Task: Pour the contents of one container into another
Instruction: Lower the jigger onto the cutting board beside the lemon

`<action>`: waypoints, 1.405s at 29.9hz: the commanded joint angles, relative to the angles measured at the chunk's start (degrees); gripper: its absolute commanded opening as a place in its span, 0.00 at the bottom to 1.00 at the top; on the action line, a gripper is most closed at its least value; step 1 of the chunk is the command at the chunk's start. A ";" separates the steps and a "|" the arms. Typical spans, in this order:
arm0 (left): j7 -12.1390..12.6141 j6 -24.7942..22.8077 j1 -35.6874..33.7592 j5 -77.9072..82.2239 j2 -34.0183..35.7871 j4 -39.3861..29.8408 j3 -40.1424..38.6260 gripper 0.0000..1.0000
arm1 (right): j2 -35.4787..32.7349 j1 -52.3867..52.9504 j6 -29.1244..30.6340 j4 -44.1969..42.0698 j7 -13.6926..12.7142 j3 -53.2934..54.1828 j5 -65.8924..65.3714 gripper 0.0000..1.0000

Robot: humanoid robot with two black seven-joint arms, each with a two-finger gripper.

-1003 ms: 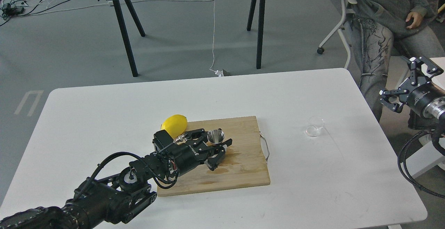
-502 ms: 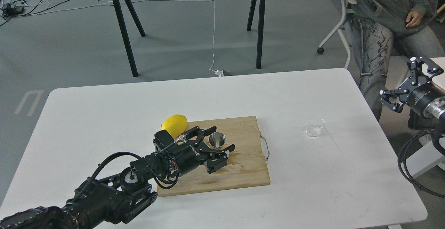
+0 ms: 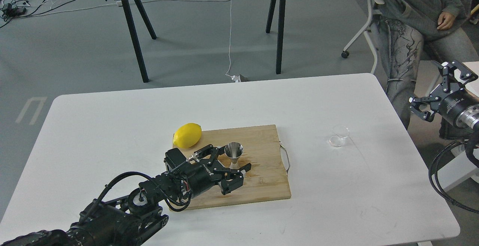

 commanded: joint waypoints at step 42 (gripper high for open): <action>0.00 0.00 3.45 -0.35 2.98 -2.11 -0.97 0.94 | -0.08 -0.64 0.00 0.02 0.09 0.00 0.00 1.00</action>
